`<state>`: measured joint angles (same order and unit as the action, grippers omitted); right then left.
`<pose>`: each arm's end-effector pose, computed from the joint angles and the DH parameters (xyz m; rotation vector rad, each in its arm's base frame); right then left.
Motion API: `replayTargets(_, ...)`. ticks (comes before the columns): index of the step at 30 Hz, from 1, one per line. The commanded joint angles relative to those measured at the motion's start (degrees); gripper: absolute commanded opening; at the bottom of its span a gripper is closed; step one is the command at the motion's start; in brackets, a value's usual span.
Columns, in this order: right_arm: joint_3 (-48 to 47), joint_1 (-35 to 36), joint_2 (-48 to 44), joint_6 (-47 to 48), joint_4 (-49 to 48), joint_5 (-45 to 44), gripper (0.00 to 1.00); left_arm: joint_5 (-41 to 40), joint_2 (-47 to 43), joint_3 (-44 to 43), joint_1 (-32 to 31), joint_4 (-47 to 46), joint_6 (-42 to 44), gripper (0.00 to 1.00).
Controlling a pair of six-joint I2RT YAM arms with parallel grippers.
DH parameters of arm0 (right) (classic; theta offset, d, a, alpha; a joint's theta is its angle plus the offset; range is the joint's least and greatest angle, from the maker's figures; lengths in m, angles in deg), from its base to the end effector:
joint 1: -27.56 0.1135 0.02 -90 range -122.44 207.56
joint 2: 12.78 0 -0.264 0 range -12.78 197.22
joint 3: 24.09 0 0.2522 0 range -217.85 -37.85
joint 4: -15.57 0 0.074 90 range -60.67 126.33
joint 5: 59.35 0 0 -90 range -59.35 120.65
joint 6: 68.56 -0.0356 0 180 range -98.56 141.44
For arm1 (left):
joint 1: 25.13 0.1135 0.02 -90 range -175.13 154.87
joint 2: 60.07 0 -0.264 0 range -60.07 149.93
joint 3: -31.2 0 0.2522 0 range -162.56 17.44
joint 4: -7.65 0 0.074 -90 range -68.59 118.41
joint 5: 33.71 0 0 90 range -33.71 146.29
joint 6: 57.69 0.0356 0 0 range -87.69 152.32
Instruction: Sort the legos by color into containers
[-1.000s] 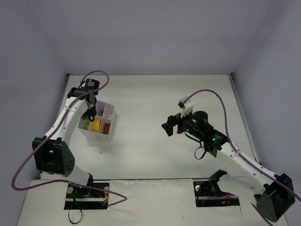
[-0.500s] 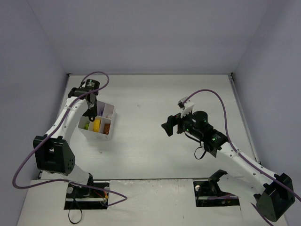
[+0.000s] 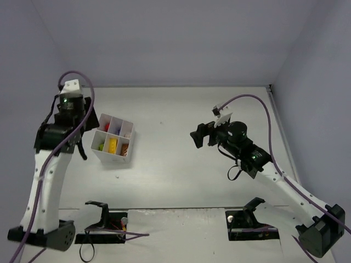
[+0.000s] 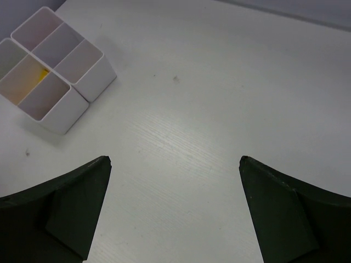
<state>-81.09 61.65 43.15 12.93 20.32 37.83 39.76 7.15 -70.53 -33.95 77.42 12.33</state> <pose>0.1908 0.1345 0.3299 -0.4667 1.6110 0.6682 0.2129 -0.0228 0.4374 -0.3702 2.1254 0.0257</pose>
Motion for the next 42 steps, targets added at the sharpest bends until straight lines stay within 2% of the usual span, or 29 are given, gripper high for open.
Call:
replayTargets(1, -6.0, -0.3, -1.8, 0.5, -0.4, -7.0, 1.0, 0.8, -8.5, -0.1, 0.4, -2.1, -0.8, 0.47)
replayTargets(4, -9.3, -0.4, -2.7, 0.0, 2.8, -11.2, 1.0, 1.2, -15.8, 2.5, 0.4, -3.6, -0.8, 0.49)
replayTargets(10, -12.7, -0.5, -6.3, 0.7, 7.2, -18.5, 1.0, -0.3, -29.8, 11.6, 0.4, -5.9, -2.3, 0.69)
replayTargets(14, -11.7, -0.5, -9.2, 2.4, 8.4, -20.3, 1.0, -0.4, -33.9, 13.7, 0.4, -3.9, -2.3, 0.72)
replayTargets(18, -9.4, -0.5, -12.7, 3.7, 8.8, -21.8, 1.0, -0.9, -39.5, 16.7, 0.4, -3.1, -2.4, 0.8)
replayTargets(29, -6.2, -0.5, -16.3, 2.5, 10.8, -24.8, 1.0, -2.5, -47.0, 23.7, 0.3, -2.2, -6.7, 0.81)
replayTargets(42, -6.1, -0.5, -16.7, 3.7, 10.9, -24.3, 1.0, -3.2, -46.4, 24.9, 0.3, -2.2, -8.8, 0.81)
